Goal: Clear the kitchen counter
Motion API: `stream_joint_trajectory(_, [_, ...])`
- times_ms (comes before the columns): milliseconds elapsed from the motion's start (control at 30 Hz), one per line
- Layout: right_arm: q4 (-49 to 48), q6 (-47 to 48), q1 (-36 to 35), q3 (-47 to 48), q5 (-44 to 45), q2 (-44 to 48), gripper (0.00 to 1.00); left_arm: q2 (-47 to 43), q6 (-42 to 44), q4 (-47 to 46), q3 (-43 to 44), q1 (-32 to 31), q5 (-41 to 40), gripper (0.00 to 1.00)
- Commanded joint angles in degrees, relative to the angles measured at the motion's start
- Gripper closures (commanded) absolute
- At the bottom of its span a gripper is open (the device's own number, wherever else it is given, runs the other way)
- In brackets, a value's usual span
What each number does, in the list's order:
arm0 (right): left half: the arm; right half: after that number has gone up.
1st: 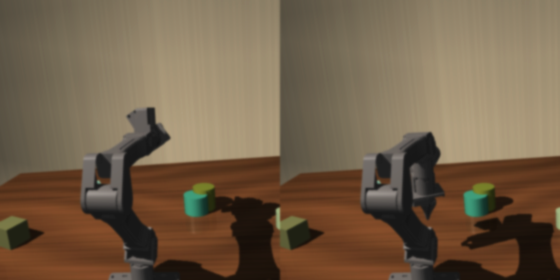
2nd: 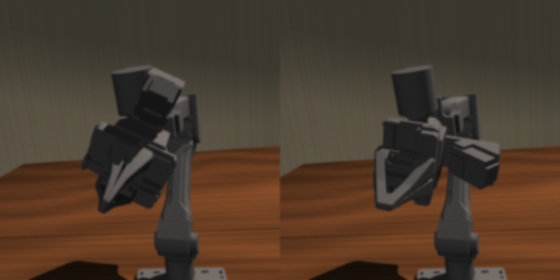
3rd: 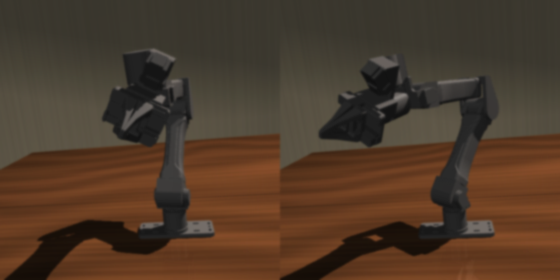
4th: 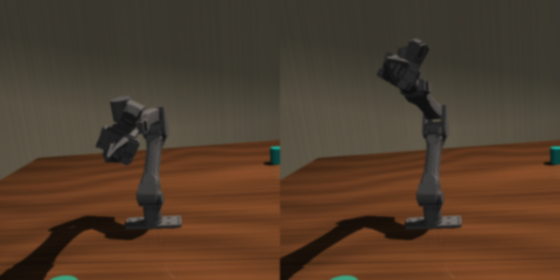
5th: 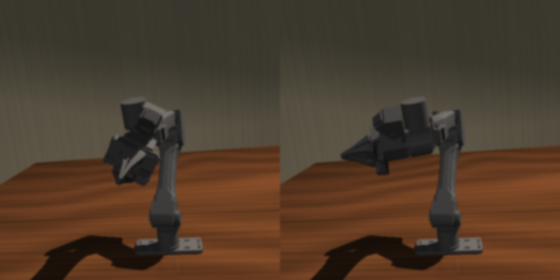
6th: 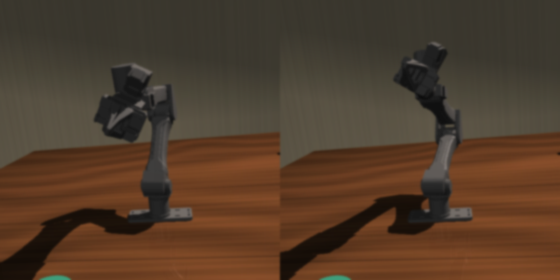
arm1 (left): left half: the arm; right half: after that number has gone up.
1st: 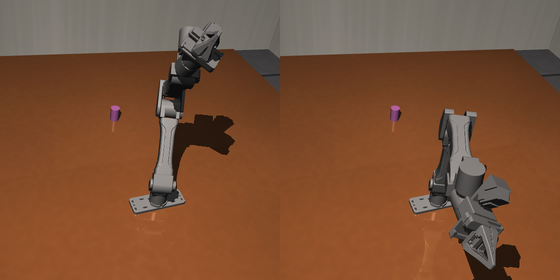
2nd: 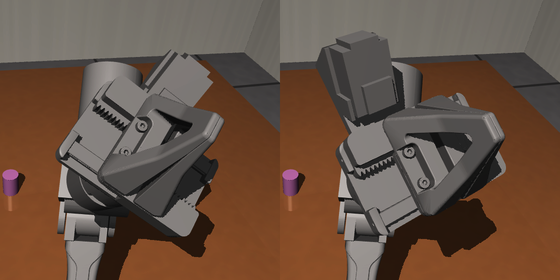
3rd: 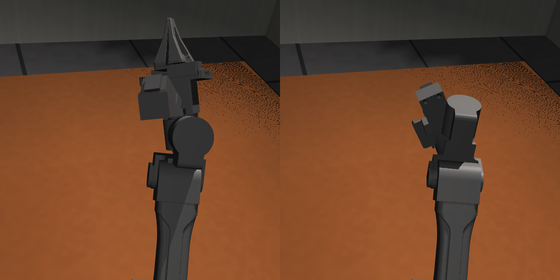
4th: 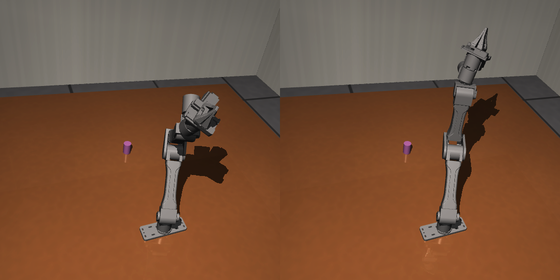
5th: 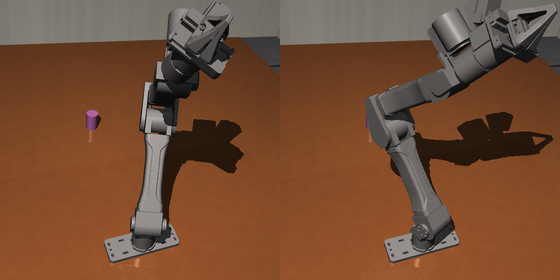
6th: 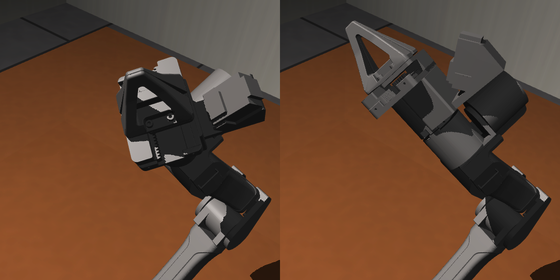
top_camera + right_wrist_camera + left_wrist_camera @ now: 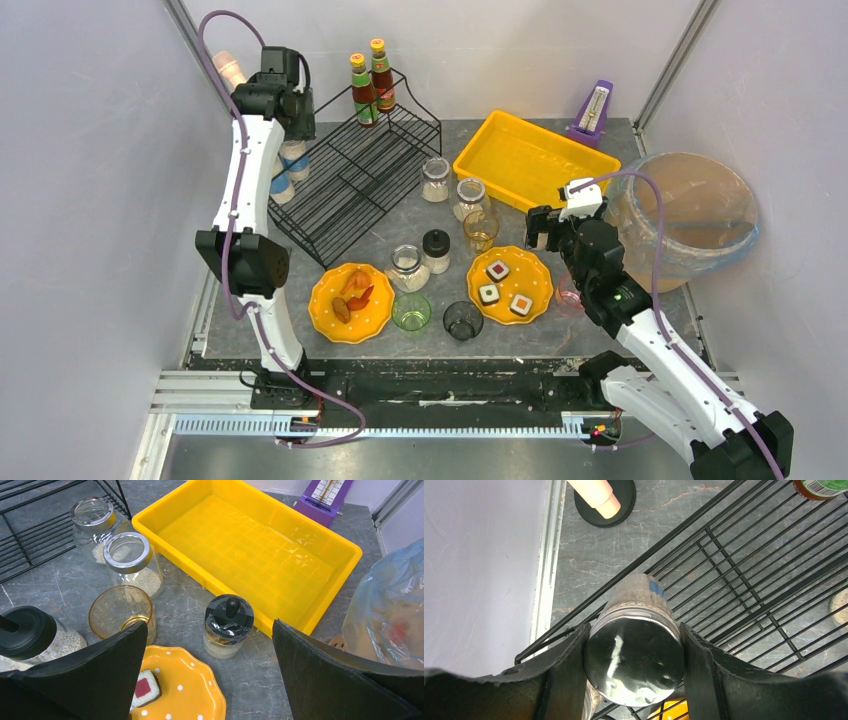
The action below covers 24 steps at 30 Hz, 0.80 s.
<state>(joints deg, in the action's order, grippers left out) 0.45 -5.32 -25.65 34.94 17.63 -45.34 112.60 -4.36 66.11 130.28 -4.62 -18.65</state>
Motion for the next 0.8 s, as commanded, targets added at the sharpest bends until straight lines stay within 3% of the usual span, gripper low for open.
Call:
stream_joint_trajectory(0, [-2.03, -0.11, -0.18, 0.93, -0.29, -0.09, 0.02, 0.32, -2.38, -0.97, 2.79, 0.97, 1.43, 0.36])
stream_joint_trajectory(167, [-2.03, -0.1, -0.16, 0.91, -0.37, -0.19, 0.02, 0.26, -3.34, -0.92, 2.95, 1.31, 2.86, 0.26])
stream_joint_trajectory(367, [-2.03, -0.1, -0.12, 1.01, -0.36, -0.2, 0.02, -0.28, -5.67, -0.94, 3.23, 2.65, 4.82, 0.47])
stream_joint_trajectory(600, [-2.03, -0.14, -0.17, 1.01, -0.54, -0.26, 0.02, -0.62, -6.8, -0.72, 3.23, 3.65, 6.56, 0.57])
stream_joint_trajectory(667, [-2.03, -0.21, -0.19, 1.02, -0.6, -0.35, 0.02, -0.78, -6.76, -0.62, 3.22, 3.7, 6.61, 0.54])
stream_joint_trajectory(767, [-1.94, -0.26, -0.18, 1.1, -0.73, -0.44, 0.02, -1.02, -6.55, -0.62, 3.2, 3.79, 6.55, 0.39])
